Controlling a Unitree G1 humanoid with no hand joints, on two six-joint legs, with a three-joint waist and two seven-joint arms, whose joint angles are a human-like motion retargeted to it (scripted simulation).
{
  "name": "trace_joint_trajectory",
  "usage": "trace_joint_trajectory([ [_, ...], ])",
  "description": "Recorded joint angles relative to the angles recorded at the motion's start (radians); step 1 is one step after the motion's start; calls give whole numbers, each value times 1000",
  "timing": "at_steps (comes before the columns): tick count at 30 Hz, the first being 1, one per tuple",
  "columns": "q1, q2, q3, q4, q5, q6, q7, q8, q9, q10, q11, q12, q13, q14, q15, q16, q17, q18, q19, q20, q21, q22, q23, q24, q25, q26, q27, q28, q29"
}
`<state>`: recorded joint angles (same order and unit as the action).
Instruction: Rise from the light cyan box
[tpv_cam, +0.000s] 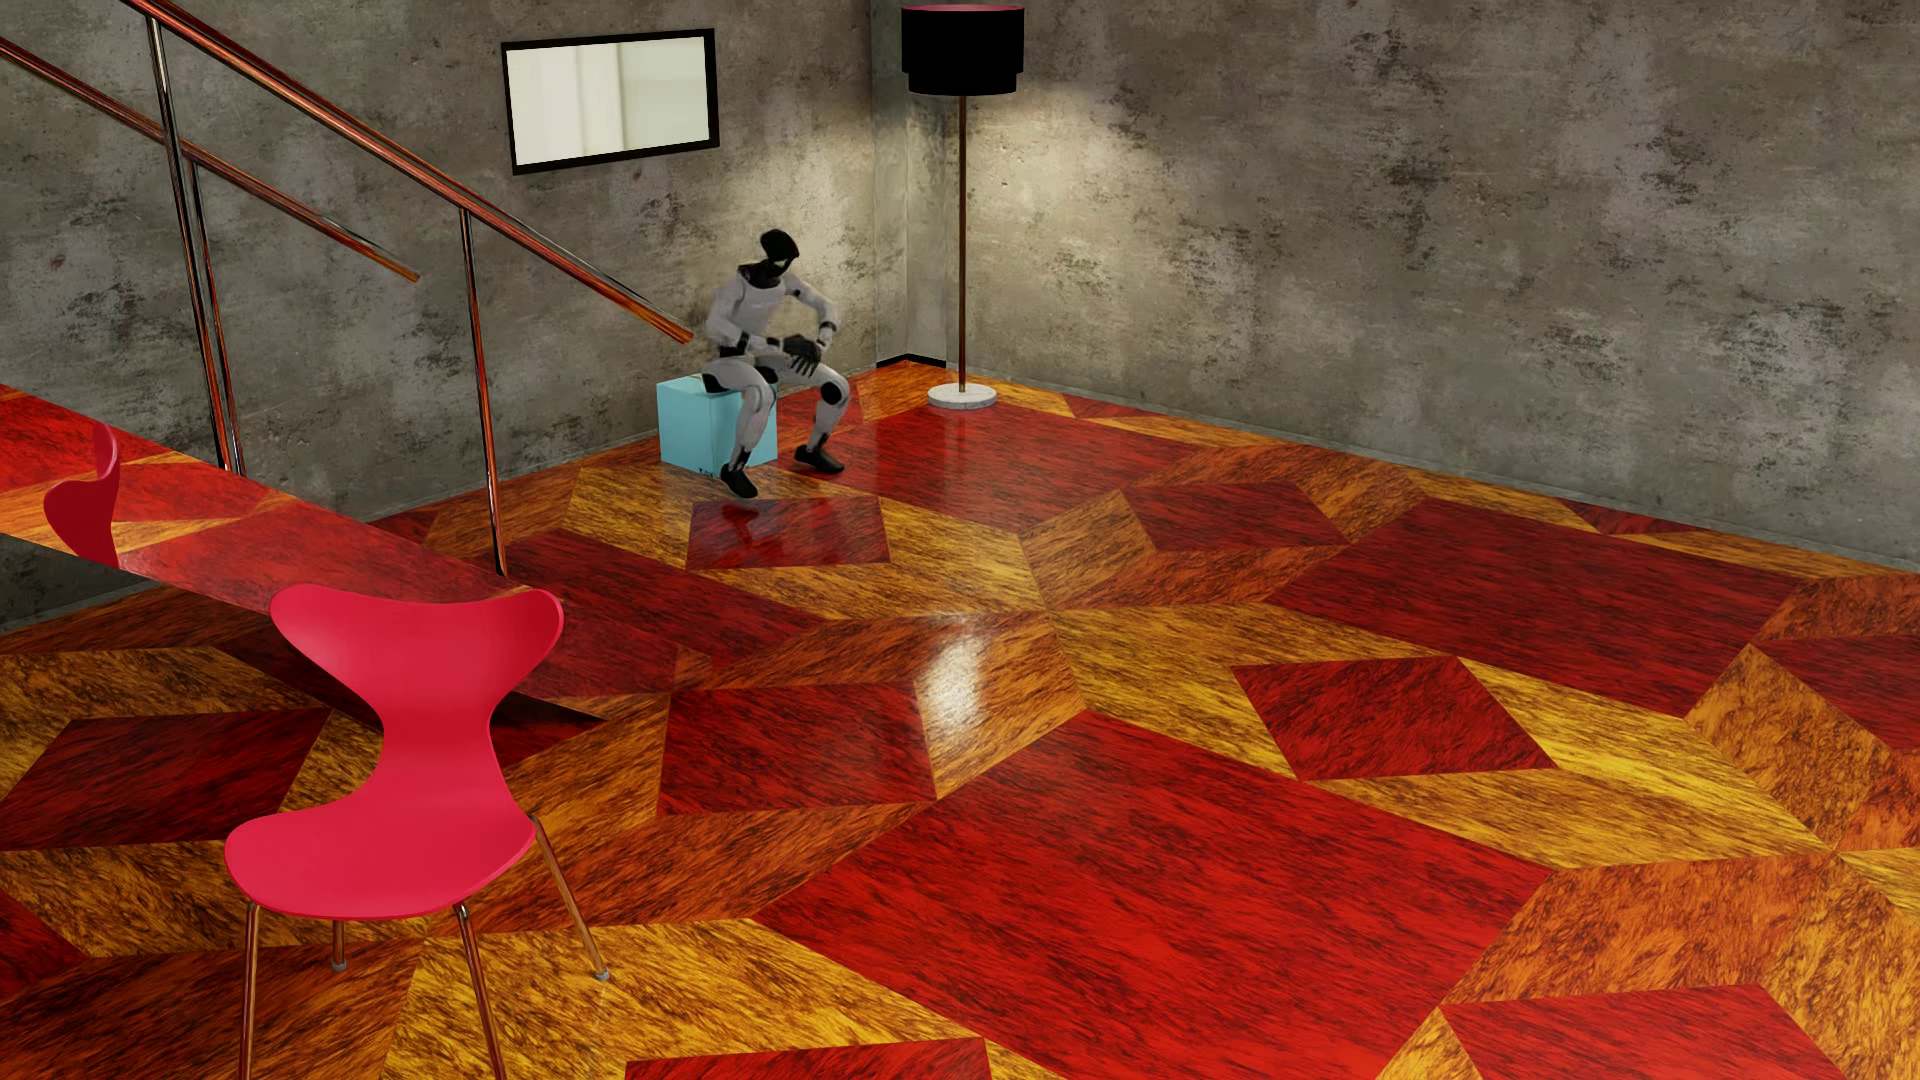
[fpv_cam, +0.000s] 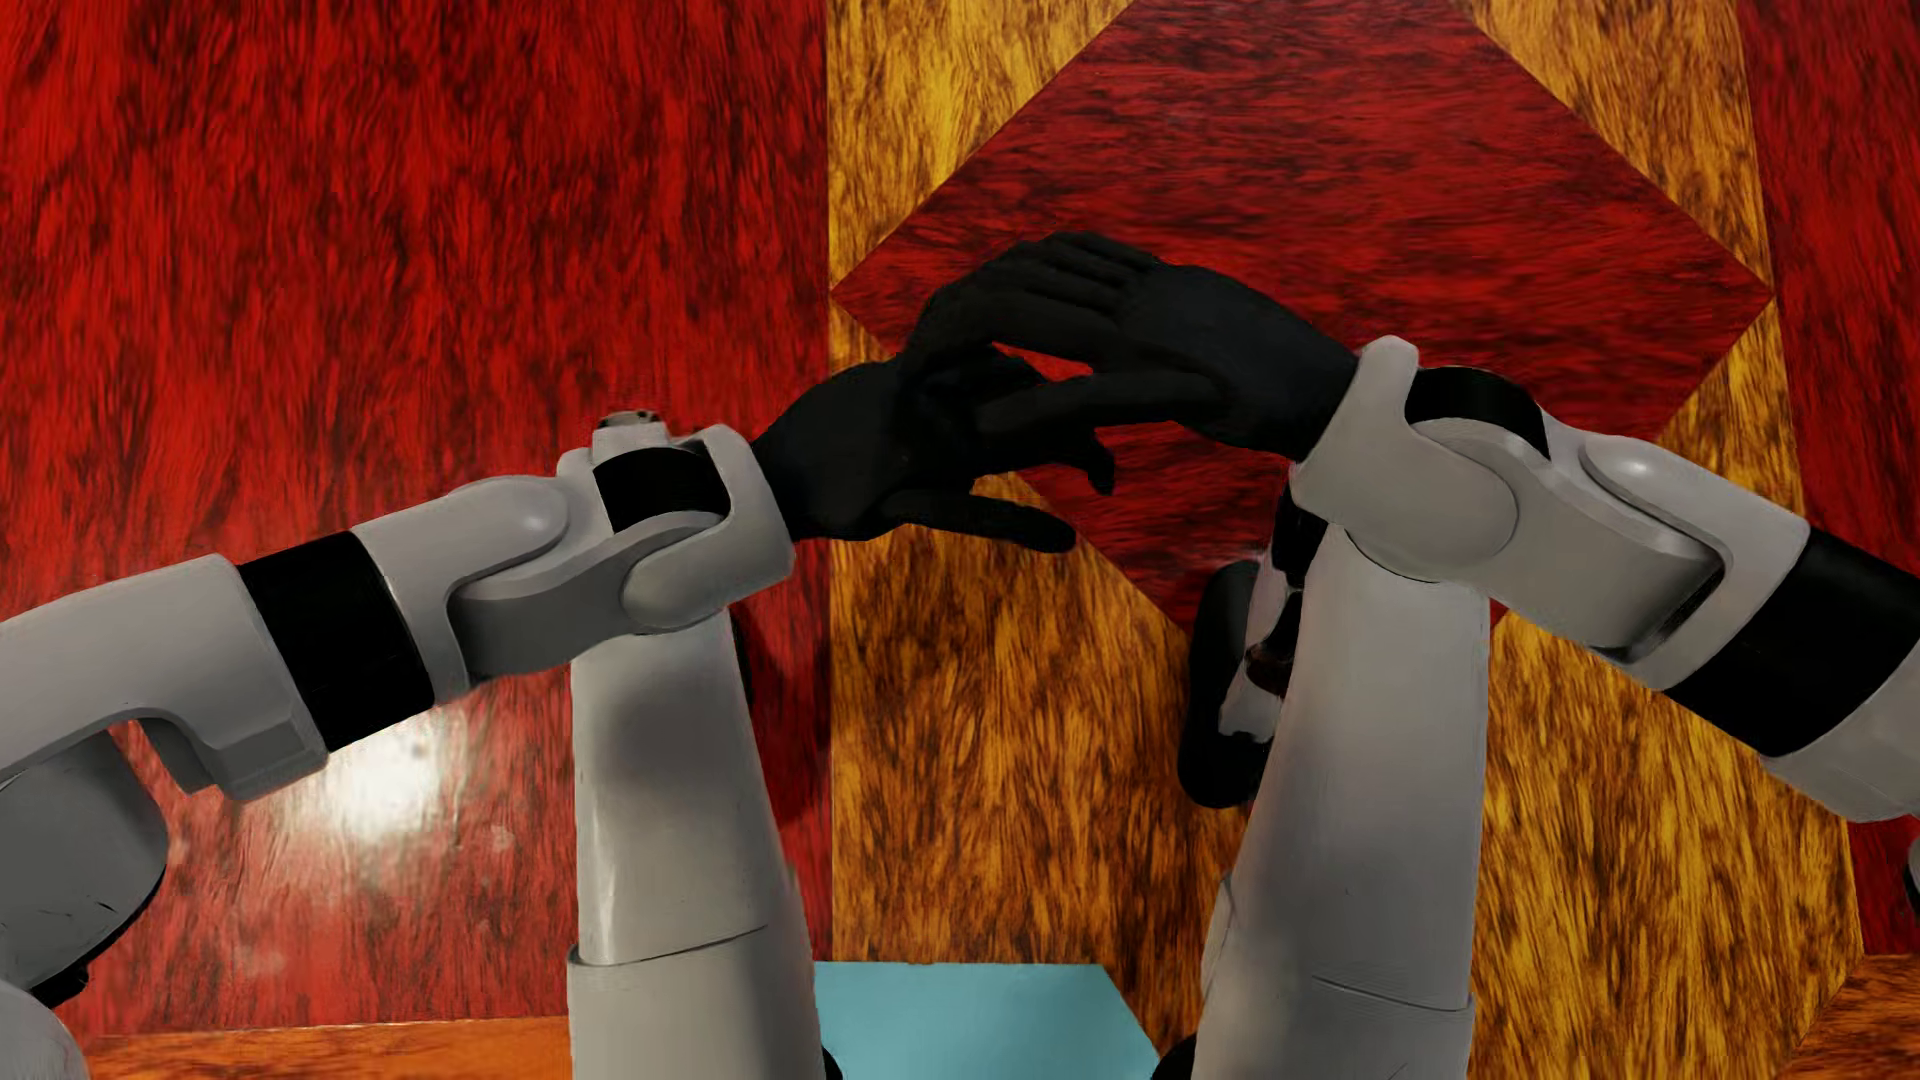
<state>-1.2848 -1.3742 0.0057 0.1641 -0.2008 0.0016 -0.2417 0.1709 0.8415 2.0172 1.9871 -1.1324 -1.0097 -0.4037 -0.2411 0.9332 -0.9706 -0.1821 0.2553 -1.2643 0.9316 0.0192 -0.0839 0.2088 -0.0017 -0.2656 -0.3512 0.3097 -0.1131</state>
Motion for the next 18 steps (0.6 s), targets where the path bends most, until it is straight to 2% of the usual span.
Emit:
trace_joint_trajectory([
  [2,-71,-78,-4,-2,5,9,-3,12,28,-2,4,-15,-56,-22,-24,48,-39,-12,2,10,26,-52,-65,-5,12,-21,-21,84,-60],
  [3,-95,-106,-7,-3,12,11,-4,16,42,-8,0,-30,-85,-33,-37,65,-47,-15,2,13,32,-68,-89,-2,15,-29,-24,103,-66],
  [6,-124,-140,-11,-28,41,13,-2,16,51,-42,-32,-56,-112,-58,-71,73,-37,3,-23,4,41,-99,-109,-2,8,-30,-27,101,-74],
  [9,-84,-86,-11,-39,64,13,14,-7,39,-131,-124,-1,-62,-63,-93,30,22,34,-43,51,0,-38,-41,23,-27,-24,-16,60,-48],
  [11,-18,-5,-10,-35,72,11,31,-28,18,-237,-234,57,4,-55,-95,-30,88,45,-49,94,-48,60,56,51,-72,-18,-2,4,-4],
  [13,82,111,-10,-33,87,8,56,-53,-7,-384,-387,124,66,-34,-77,-126,187,62,-66,152,-91,212,197,97,-141,-21,8,-76,63],
  [18,418,486,-10,-38,129,1,135,-118,-132,-863,-887,295,221,109,46,-453,523,93,-120,301,-177,707,717,243,-343,-47,31,-345,244],
])
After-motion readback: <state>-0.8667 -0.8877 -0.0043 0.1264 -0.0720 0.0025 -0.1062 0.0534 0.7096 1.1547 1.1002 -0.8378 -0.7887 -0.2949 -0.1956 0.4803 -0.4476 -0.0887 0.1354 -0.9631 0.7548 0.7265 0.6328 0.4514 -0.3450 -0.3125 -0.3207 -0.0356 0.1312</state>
